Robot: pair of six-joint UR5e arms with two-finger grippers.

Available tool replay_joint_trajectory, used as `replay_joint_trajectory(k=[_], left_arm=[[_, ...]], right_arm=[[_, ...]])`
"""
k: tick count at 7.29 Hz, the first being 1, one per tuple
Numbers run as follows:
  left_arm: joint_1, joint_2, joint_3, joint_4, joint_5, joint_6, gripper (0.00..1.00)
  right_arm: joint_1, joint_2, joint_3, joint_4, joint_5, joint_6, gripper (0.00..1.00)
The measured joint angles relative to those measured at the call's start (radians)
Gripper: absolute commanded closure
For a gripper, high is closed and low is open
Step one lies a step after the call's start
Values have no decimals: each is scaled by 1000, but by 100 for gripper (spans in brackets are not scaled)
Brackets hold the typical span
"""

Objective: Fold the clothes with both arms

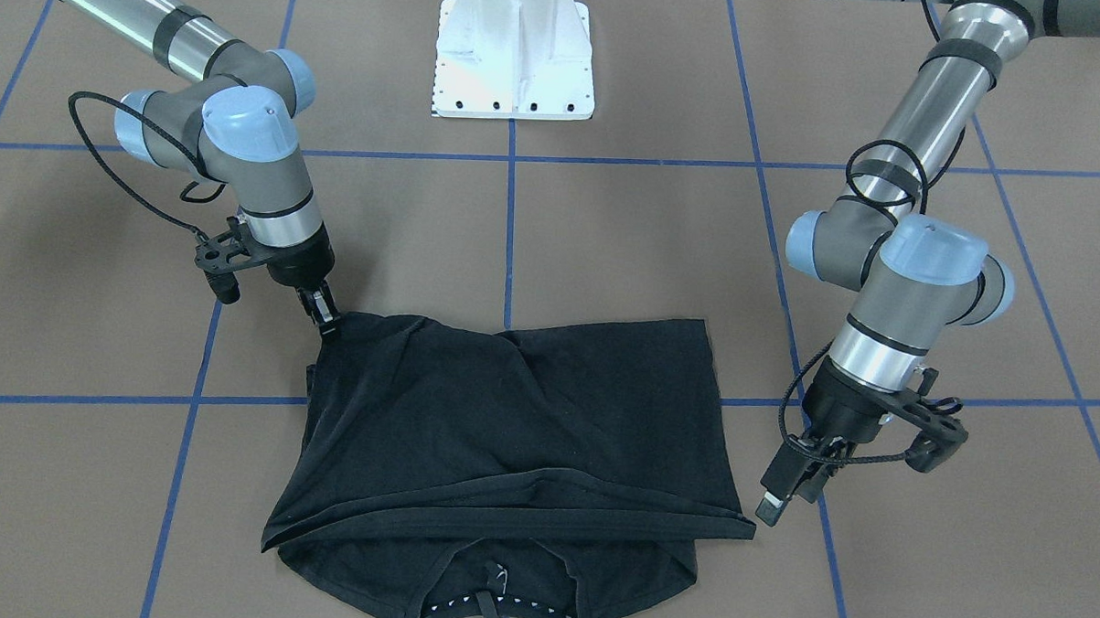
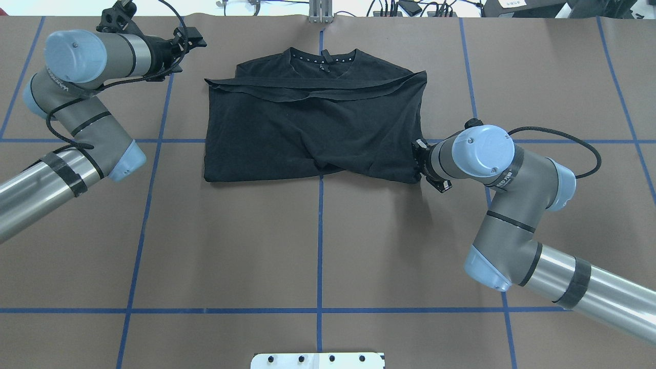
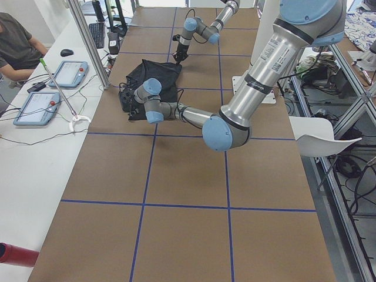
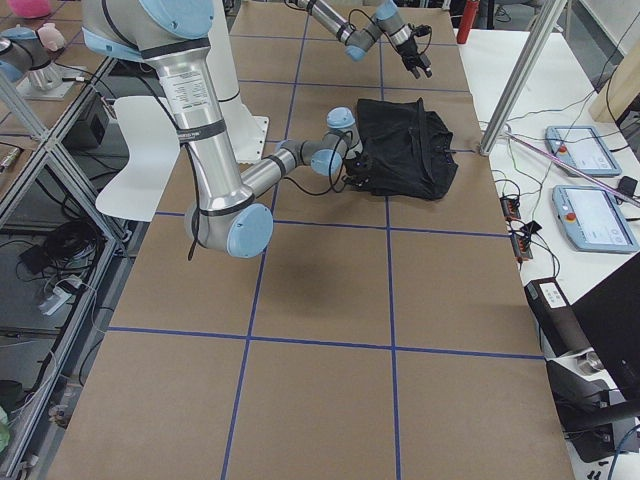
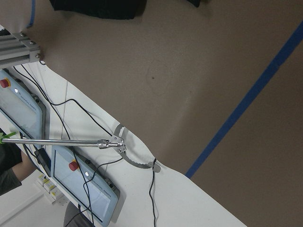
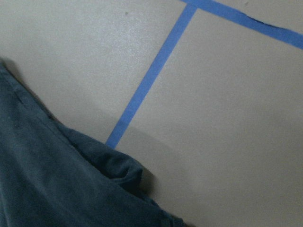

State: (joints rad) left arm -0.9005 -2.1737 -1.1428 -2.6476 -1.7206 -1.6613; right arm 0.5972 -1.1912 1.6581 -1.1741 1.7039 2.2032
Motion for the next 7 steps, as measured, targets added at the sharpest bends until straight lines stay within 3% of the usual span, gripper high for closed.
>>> replay_joint_trajectory(k=[2, 5, 6, 7], left_arm=[[0, -1, -4, 0, 0, -2, 1], [5, -1, -61, 39, -12, -9, 1], [6, 0, -85, 49, -32, -11, 1], [9, 3, -111, 57, -55, -15, 1]], right_arm=[[-6, -68, 91, -28, 24, 2, 100], [-147, -180, 379, -316, 86, 15, 100], [-198, -187, 447, -396, 174, 17, 83], [-255, -187, 496, -456, 266, 32, 1]])
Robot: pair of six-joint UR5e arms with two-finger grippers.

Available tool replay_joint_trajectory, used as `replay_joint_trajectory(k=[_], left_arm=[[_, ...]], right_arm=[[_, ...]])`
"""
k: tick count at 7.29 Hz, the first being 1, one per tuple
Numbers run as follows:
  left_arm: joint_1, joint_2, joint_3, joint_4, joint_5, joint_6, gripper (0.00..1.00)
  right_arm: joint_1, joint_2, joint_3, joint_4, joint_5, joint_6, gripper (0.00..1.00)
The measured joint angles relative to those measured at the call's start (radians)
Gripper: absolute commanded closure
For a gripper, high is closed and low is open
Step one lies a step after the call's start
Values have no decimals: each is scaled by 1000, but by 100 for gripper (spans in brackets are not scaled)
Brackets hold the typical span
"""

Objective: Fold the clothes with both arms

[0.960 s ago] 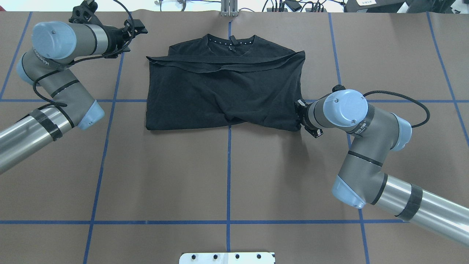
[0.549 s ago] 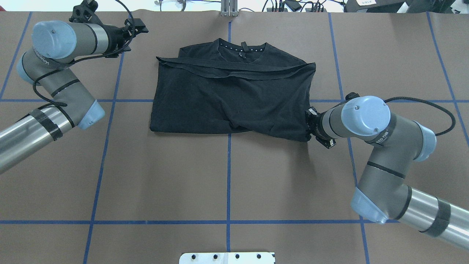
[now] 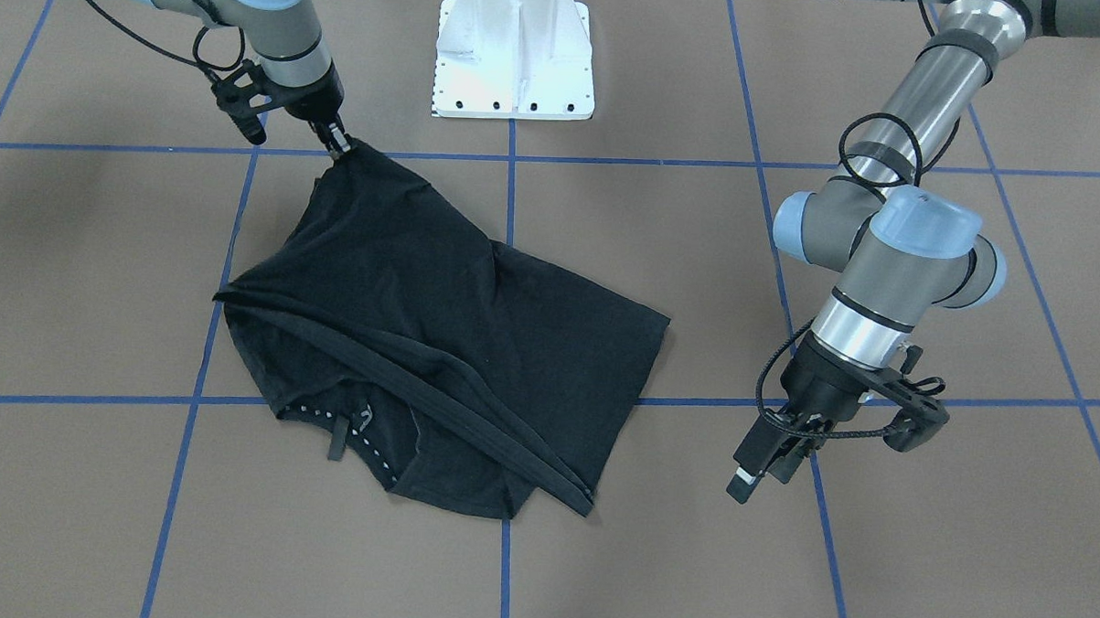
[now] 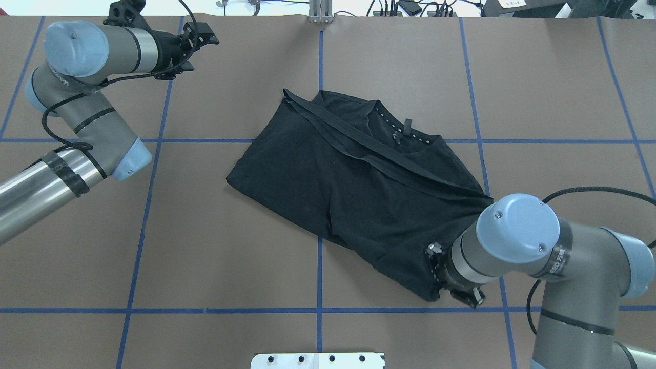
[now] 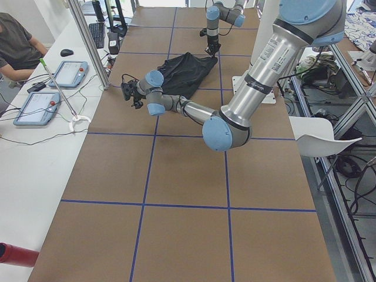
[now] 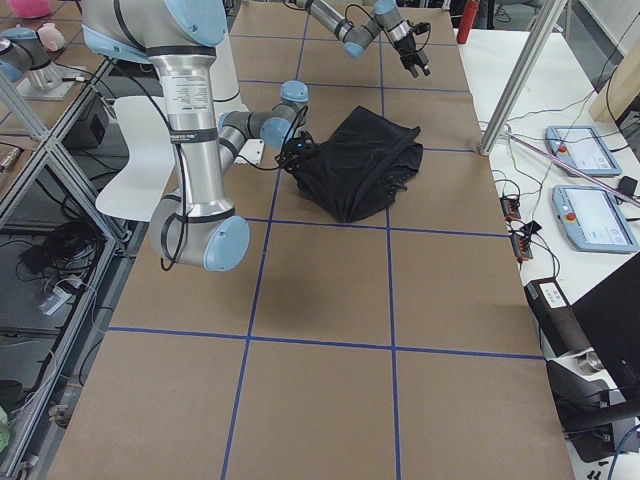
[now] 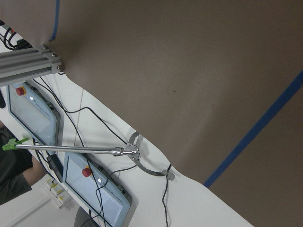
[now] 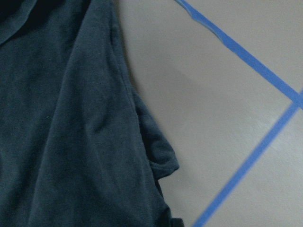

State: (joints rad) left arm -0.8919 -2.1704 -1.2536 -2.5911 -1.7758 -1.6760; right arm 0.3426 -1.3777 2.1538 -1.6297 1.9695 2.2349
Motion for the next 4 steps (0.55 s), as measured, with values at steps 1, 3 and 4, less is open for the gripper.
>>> replay_joint_trajectory(k=[1, 3, 4], left_arm=[[5, 6, -29, 8, -25, -7, 1], [48, 56, -139, 32, -64, -18, 0], [90, 91, -234, 104, -66, -20, 0]], right_arm=[[-76, 8, 32, -46, 53, 46, 0], [-156, 35, 52, -78, 81, 121, 0], [-133, 46, 58, -81, 86, 130, 0]])
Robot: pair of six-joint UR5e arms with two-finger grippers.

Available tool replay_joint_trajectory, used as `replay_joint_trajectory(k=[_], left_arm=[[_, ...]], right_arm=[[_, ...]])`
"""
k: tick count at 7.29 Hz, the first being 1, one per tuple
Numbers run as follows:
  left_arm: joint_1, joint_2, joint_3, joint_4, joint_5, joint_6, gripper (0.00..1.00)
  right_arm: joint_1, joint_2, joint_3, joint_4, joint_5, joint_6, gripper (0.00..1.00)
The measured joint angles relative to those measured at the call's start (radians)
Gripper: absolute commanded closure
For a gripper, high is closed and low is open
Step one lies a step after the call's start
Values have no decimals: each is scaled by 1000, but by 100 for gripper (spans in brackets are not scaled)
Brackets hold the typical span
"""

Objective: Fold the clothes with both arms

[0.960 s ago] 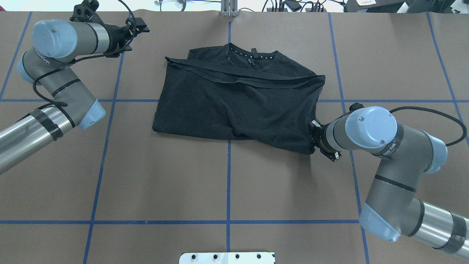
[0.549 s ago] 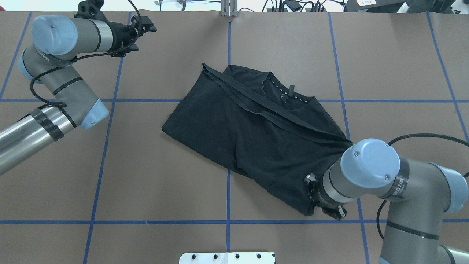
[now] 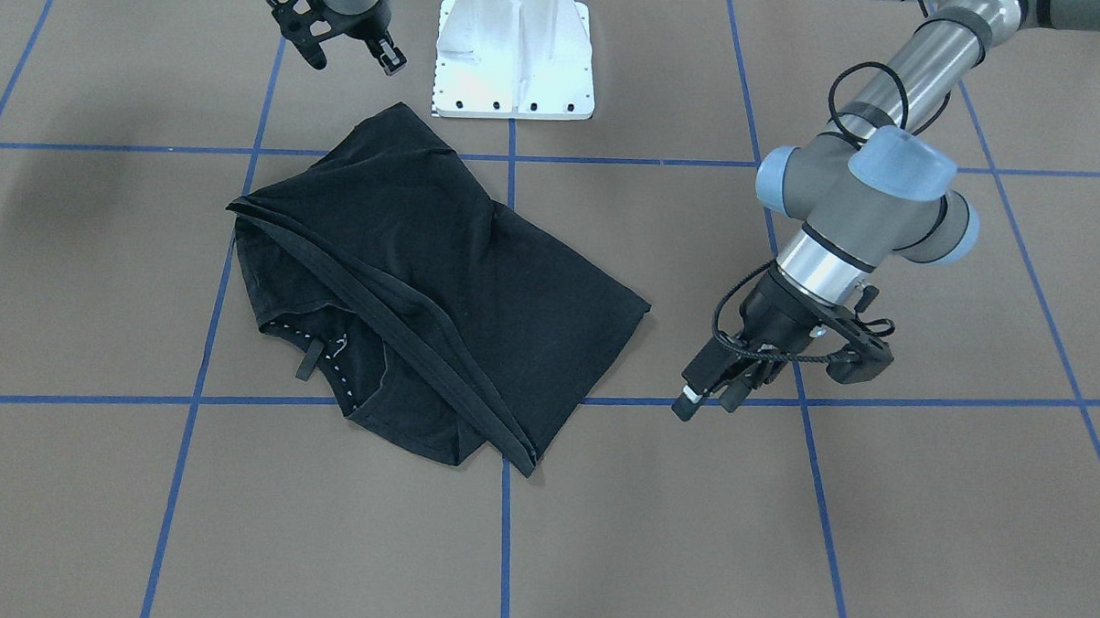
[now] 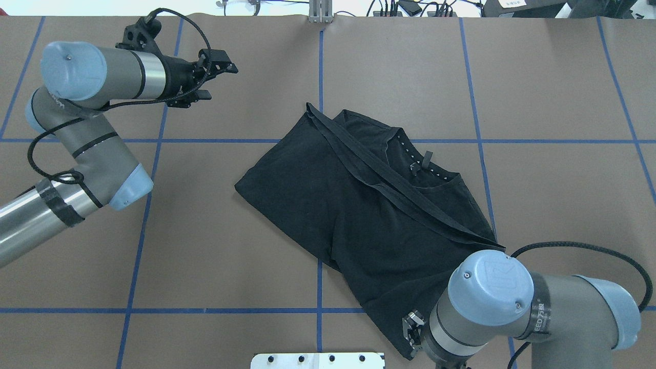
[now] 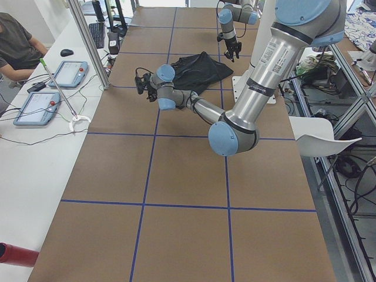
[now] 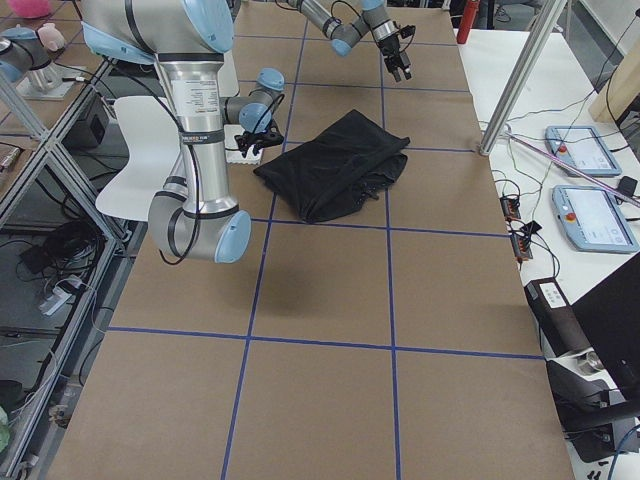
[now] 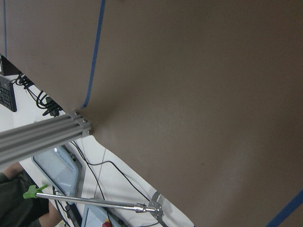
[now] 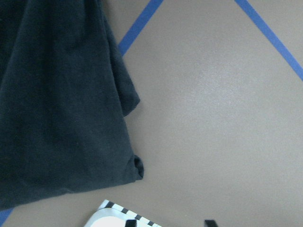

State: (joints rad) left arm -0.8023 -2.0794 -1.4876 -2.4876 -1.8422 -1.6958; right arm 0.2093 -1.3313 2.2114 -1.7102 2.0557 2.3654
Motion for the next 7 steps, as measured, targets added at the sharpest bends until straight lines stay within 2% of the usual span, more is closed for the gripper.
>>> replay_joint_trajectory(k=[1, 2, 3, 4, 6, 7], left_arm=[[54, 30, -111, 125, 12, -6, 1], [126, 71, -202, 230, 63, -24, 1], [202, 113, -247, 276, 132, -44, 4], [255, 133, -254, 295, 172, -54, 9], [305, 124, -219, 303, 194, -59, 14], [315, 106, -187, 303, 196, -59, 25]], right_arm=[[53, 18, 3, -1, 3, 2, 0], [122, 46, 0, -1, 3, -2, 0], [198, 74, -5, 0, 3, -22, 0], [273, 102, -22, 1, -2, -69, 0], [399, 162, -122, 6, -8, -206, 0], [434, 182, -168, 8, -9, -248, 0]])
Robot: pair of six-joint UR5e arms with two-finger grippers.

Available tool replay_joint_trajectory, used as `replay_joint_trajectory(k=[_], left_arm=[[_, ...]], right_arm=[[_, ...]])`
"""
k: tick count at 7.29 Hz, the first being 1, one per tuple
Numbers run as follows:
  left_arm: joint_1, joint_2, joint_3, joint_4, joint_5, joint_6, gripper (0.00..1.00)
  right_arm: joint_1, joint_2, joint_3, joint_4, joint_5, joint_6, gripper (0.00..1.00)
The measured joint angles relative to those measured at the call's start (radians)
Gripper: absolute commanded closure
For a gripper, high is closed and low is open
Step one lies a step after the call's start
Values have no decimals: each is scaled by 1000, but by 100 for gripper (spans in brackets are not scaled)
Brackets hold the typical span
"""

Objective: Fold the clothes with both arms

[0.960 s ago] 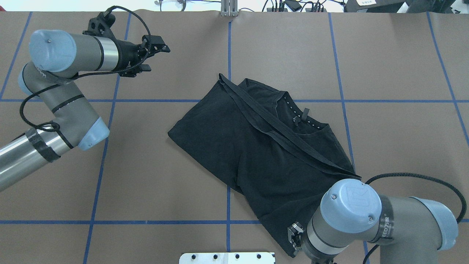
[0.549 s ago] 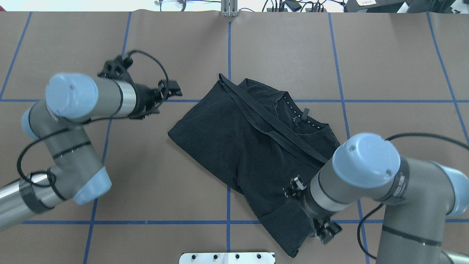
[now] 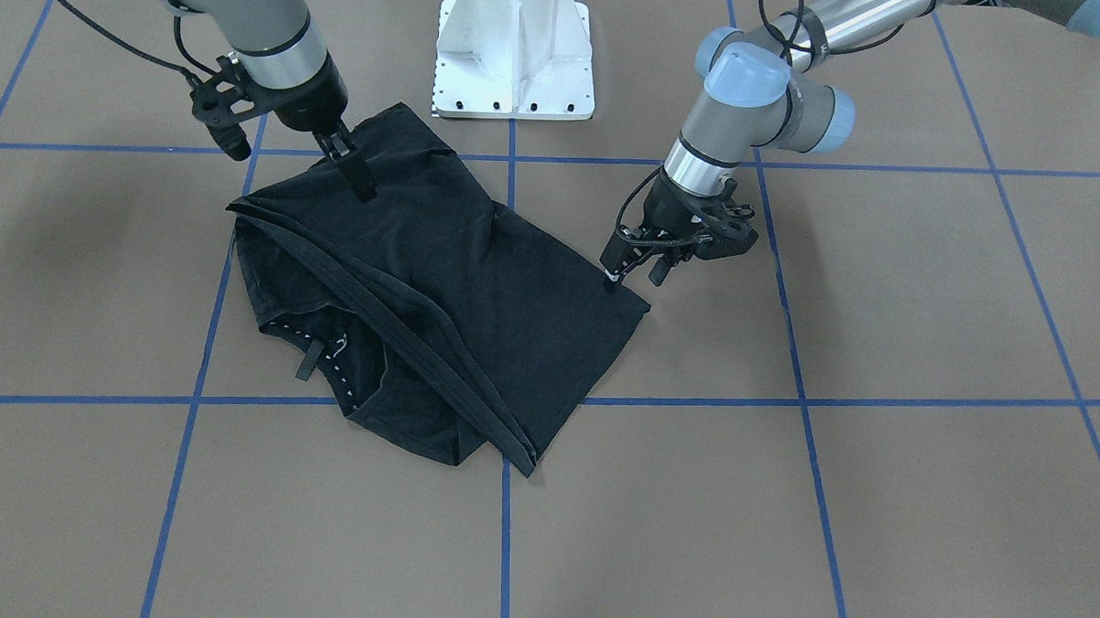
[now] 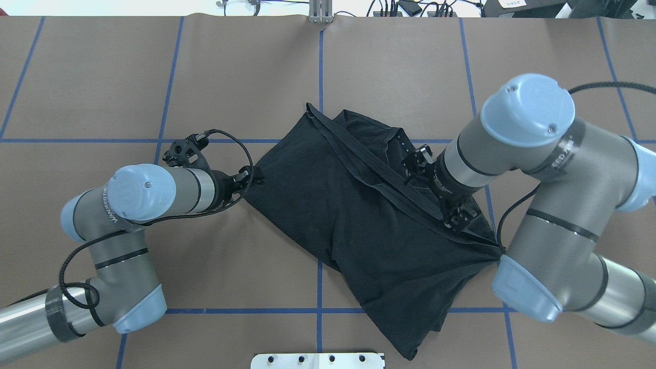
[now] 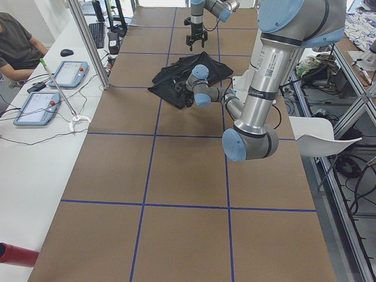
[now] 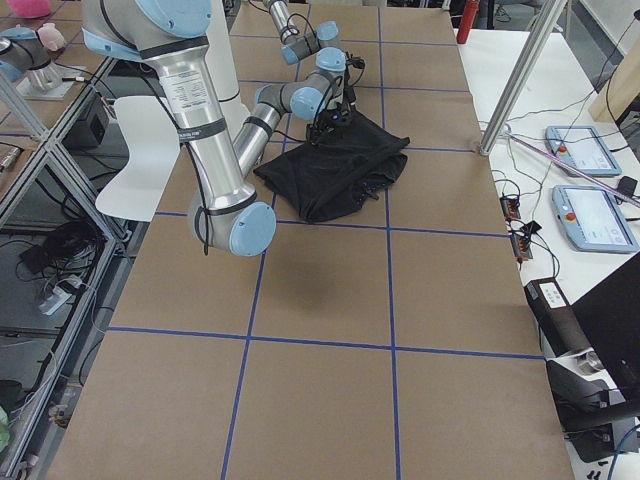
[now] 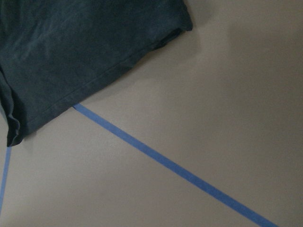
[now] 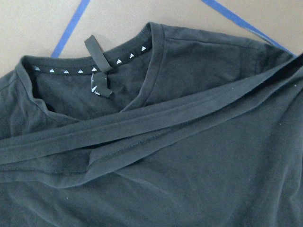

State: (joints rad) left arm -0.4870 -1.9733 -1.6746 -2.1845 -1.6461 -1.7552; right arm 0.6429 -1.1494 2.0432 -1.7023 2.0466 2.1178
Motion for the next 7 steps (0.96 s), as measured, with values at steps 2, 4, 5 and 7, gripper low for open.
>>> replay_joint_trajectory(k=[2, 4, 5, 7], left_arm=[[6, -37, 51, 0, 1, 0, 79], [4, -43, 62, 1, 1, 0, 100], [0, -44, 60, 1, 1, 1, 100], [-26, -45, 50, 1, -2, 12, 100]], right_arm=[[19, 11, -30, 1, -2, -24, 0], [20, 12, -39, 1, -13, -27, 0], [20, 11, -45, 1, -16, -27, 0], [22, 9, -51, 2, -46, -49, 0]])
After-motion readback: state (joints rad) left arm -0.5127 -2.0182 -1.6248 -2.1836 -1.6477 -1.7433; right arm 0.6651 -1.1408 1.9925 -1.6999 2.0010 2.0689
